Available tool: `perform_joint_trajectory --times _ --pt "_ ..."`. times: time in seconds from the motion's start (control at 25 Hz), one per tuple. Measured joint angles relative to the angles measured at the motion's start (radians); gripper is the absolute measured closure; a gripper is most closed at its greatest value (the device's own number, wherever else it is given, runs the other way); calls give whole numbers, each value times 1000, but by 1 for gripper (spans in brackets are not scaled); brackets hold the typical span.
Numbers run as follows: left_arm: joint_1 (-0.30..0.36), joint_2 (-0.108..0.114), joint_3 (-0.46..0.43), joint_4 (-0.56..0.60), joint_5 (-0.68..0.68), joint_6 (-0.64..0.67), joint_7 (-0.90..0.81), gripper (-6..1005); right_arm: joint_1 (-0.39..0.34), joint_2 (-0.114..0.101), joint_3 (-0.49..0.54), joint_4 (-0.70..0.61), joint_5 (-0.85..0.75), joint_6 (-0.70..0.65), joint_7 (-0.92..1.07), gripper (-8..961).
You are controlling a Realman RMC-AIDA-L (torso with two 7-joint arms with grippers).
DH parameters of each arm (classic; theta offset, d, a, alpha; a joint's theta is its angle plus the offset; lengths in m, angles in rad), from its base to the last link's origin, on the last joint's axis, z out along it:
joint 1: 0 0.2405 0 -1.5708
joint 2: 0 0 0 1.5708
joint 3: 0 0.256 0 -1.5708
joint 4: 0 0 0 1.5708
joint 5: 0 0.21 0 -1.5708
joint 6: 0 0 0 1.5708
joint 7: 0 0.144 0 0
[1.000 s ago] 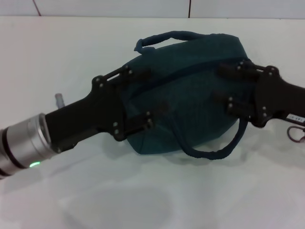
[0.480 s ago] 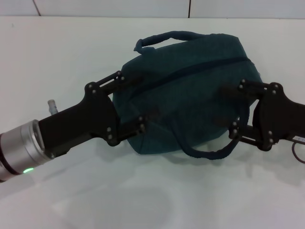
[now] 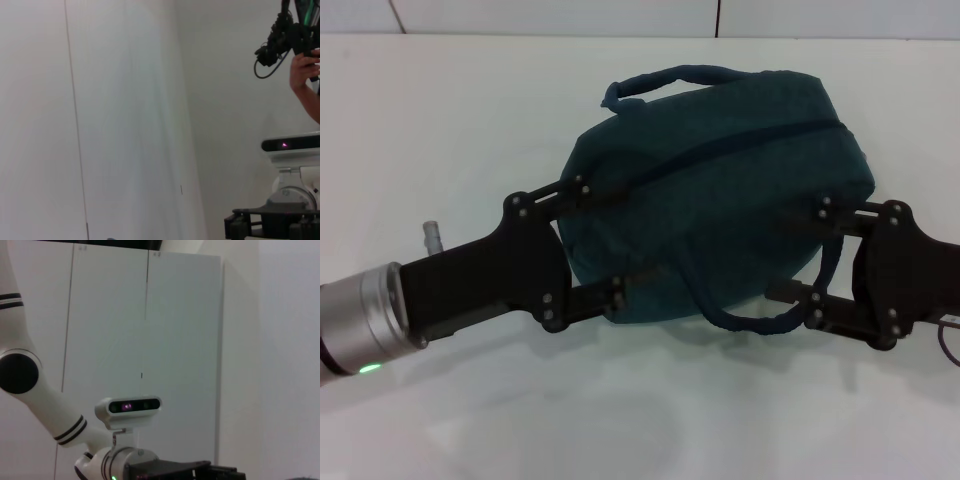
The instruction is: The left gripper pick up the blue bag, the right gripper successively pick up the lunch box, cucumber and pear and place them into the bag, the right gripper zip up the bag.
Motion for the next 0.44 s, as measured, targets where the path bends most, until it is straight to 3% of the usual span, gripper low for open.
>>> perform_joint_trajectory --times 0.44 --pt "5 5 0 1 1 14 -1 299 -3 -3 3 0 -1 -24 -11 403"
